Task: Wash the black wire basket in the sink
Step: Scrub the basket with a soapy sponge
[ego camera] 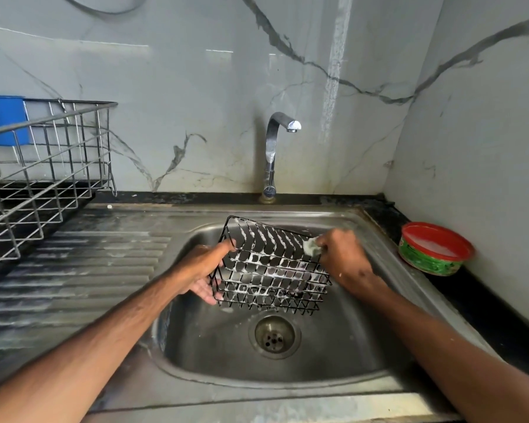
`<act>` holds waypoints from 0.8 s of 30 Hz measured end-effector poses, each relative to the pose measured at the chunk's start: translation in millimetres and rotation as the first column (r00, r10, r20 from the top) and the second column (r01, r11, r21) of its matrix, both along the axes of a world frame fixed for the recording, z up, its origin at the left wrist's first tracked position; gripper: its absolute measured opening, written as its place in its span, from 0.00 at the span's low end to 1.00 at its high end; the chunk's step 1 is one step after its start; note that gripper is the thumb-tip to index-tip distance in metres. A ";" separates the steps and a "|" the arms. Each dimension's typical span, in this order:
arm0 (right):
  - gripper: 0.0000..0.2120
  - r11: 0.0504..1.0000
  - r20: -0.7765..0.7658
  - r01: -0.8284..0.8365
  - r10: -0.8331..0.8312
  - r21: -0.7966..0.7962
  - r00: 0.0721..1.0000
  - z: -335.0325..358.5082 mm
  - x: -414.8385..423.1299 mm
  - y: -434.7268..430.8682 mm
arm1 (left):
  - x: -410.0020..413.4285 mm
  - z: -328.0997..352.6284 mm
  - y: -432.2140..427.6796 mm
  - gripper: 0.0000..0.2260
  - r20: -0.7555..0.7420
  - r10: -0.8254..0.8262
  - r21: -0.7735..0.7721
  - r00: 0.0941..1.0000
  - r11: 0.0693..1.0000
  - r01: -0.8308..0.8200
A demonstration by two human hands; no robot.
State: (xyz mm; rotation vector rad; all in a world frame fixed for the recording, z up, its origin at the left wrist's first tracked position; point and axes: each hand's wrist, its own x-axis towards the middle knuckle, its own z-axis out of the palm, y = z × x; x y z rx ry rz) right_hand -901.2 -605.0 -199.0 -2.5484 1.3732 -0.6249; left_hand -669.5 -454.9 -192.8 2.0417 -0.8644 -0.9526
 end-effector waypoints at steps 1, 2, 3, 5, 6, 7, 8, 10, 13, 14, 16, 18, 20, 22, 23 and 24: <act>0.15 0.999 0.003 -0.043 0.043 -0.022 0.999 3.0 8.2 9.7 | -0.6 0.1 -0.4 0.35 0.001 0.000 -0.005 1.000 1.000 0.000; 0.16 0.994 0.015 -0.095 0.096 -0.055 0.995 5.2 17.1 20.8 | -1.4 0.5 -0.5 0.35 0.005 -0.001 -0.009 1.000 1.000 0.001; 0.19 0.983 0.023 -0.154 0.157 -0.098 0.987 7.0 25.0 33.4 | -1.4 0.2 -0.7 0.36 0.009 0.000 -0.009 1.000 1.000 0.000; 0.22 0.941 -0.018 -0.279 0.281 -0.190 0.959 7.0 35.1 54.2 | -0.7 -0.2 0.2 0.37 0.008 0.006 0.005 1.000 1.000 -0.006; 0.22 0.922 -0.039 -0.324 0.323 -0.214 0.945 5.4 37.4 58.2 | -0.2 -0.3 0.5 0.37 0.006 0.010 0.018 1.000 1.000 -0.010; 0.22 0.911 -0.048 -0.349 0.347 -0.221 0.937 6.0 38.0 59.6 | -0.1 0.2 0.9 0.37 0.001 0.014 0.025 1.000 1.000 -0.014; 0.22 0.906 -0.059 -0.358 0.354 -0.224 0.933 6.8 37.3 58.1 | -0.9 1.0 0.9 0.37 -0.009 0.015 0.026 1.000 1.000 -0.015; 0.25 0.904 -0.071 -0.353 0.346 -0.242 0.935 8.2 35.0 51.0 | -1.6 1.8 -0.1 0.35 -0.027 0.008 0.022 1.000 1.000 -0.008; 0.23 0.936 -0.072 -0.267 0.258 -0.228 0.964 6.7 25.6 40.1 | 0.1 0.1 -2.8 0.31 -0.057 0.003 0.060 0.998 0.998 0.000; 0.18 0.958 -0.053 -0.213 0.207 -0.190 0.977 4.2 20.0 32.3 | 0.9 -0.6 -3.4 0.30 -0.057 0.001 0.073 0.998 0.997 0.003; 0.11 0.992 -0.032 -0.077 0.074 -0.095 0.997 0.9 4.4 15.2 | 2.9 -1.1 -3.9 0.27 -0.042 0.002 0.078 0.999 0.997 0.002; 0.08 0.998 0.000 0.055 -0.055 -0.024 0.998 -2.2 -13.7 -2.6 | 4.5 -1.6 -4.3 0.26 -0.020 0.007 0.078 1.000 0.997 -0.005; 0.05 0.989 0.009 0.139 -0.140 0.052 0.990 -5.4 -26.1 -12.7 | 7.2 -3.4 -4.4 0.27 -0.014 0.014 0.078 1.000 0.997 -0.013; 0.07 0.985 -0.002 0.148 -0.148 0.084 0.989 -6.8 -26.1 -17.0 | 9.4 -6.1 -4.5 0.27 -0.028 0.025 0.082 0.999 0.996 -0.022; 0.09 0.988 0.005 0.134 -0.135 0.072 0.991 -6.2 -21.2 -17.0 | 10.5 -7.5 -4.5 0.27 -0.038 0.026 0.085 0.999 0.996 -0.023; 0.10 0.992 0.025 0.113 -0.115 0.046 0.993 -3.1 -14.1 -14.6 | 11.1 -8.5 -4.3 0.26 -0.049 0.025 0.089 0.999 0.996 -0.021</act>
